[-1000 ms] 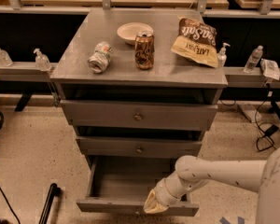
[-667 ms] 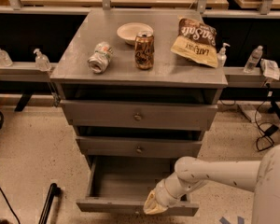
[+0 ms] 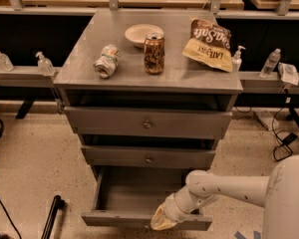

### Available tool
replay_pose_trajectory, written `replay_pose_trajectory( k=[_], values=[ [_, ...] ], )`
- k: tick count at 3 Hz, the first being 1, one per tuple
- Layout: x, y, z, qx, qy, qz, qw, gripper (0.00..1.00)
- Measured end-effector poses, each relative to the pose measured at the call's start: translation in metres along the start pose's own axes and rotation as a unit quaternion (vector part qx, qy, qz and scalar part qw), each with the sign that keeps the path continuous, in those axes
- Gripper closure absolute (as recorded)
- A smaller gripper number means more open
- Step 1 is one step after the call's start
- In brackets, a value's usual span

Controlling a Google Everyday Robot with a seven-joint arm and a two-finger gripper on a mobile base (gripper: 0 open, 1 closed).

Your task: Close bottom drawer

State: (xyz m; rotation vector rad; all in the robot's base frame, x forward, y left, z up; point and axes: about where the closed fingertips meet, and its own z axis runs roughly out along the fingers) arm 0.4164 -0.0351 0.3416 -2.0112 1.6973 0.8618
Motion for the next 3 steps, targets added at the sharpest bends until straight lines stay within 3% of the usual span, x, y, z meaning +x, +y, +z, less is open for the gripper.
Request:
replay_pose_trajectory(
  k=[1,2,3],
  values=[
    [0.036,-0.037,0.041,0.042,-0.091,0.017,0.9948,1.0],
    [0.07,-0.046,0.077,0.058,-0.146,0.034,0.9869,1.0],
    [0.091,-0.042,0.103,0.07,-0.223,0.02,0.9721,1.0]
  ],
)
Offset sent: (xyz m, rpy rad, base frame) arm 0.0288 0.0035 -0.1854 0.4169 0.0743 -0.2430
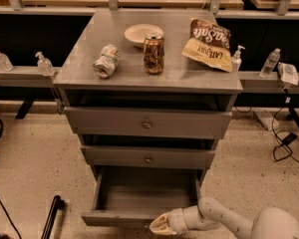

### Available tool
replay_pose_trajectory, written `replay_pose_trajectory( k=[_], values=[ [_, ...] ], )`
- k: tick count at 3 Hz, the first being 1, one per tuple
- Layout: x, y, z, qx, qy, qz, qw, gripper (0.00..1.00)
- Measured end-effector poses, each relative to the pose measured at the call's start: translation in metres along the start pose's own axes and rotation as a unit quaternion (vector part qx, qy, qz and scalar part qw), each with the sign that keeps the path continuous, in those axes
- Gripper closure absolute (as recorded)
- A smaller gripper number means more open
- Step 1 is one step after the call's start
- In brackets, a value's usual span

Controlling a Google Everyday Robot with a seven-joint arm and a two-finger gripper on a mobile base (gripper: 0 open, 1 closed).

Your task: Close bottom drawer

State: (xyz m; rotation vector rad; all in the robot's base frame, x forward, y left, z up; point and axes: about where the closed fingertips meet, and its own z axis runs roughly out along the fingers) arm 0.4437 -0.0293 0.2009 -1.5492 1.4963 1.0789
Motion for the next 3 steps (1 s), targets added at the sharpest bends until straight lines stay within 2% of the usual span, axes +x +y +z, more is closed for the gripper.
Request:
replay_pose_trajectory(
  k=[1,3],
  values=[
    [0.0097,-0.0059,-0.0122,-0.002,-0.027,-0.025,0.9993,1.0],
    [0.01,-0.0021,-0.0076,0.001,-0.027,-0.015,0.9995,1.0]
  ],
)
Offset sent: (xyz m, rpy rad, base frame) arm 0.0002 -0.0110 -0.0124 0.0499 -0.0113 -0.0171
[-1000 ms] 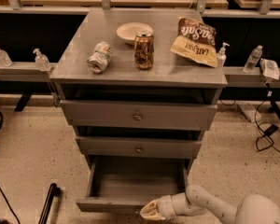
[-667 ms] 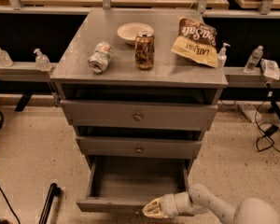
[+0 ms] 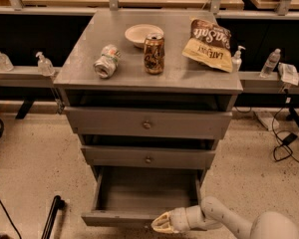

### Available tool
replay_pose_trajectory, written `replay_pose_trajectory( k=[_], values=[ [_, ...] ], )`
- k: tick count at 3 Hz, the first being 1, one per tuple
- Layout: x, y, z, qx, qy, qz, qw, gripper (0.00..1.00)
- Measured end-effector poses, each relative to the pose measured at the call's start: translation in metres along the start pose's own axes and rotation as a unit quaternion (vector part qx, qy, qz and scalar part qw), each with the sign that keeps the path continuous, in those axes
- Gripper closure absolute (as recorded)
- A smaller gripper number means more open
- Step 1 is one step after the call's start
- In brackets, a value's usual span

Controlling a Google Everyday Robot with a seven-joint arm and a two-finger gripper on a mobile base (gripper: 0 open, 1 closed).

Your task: Close bottom drawer

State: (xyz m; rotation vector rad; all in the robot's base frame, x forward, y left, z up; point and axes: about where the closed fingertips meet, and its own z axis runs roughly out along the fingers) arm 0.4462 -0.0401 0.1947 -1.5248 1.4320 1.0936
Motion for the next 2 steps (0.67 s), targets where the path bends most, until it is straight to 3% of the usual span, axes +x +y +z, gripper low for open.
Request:
replay_pose_trajectory(
  k=[1,2],
  values=[
    [0.0,0.0,0.0,0.0,0.0,0.0,1.0,1.0],
    [-0.004,0.017,0.0,-0.004,0.017,-0.003,0.9998,1.0]
  ],
)
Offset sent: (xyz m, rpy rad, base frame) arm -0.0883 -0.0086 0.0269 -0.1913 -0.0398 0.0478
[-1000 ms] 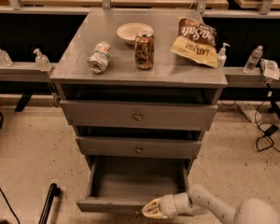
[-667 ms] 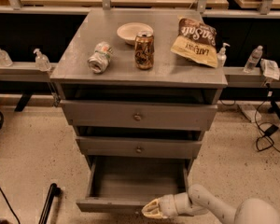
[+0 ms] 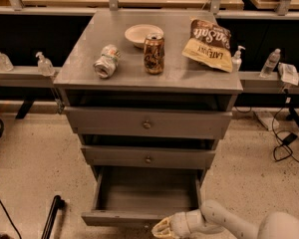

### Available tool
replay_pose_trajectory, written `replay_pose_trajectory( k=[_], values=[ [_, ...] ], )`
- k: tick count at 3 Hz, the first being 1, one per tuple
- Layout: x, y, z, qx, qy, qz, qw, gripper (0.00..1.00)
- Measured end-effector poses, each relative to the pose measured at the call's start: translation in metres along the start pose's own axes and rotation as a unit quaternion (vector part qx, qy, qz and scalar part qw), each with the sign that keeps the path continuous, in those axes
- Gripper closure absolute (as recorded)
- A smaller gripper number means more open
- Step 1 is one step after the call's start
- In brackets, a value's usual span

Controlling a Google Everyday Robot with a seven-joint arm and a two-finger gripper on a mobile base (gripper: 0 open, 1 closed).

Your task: Close bottom drawer

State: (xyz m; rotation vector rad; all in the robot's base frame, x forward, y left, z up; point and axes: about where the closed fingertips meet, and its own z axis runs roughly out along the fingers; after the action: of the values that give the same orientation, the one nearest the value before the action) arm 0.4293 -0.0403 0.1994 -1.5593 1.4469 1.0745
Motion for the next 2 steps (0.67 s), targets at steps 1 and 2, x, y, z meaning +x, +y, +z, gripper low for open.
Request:
replay_pose_trajectory(
  k=[1,2],
  values=[
    [-0.019,0.016,-0.007,0.013,0.042,-0.015,0.9989,1.0],
    [-0.063,0.024,-0.008,0.025,0.048,-0.05,0.9973,1.0]
  ],
)
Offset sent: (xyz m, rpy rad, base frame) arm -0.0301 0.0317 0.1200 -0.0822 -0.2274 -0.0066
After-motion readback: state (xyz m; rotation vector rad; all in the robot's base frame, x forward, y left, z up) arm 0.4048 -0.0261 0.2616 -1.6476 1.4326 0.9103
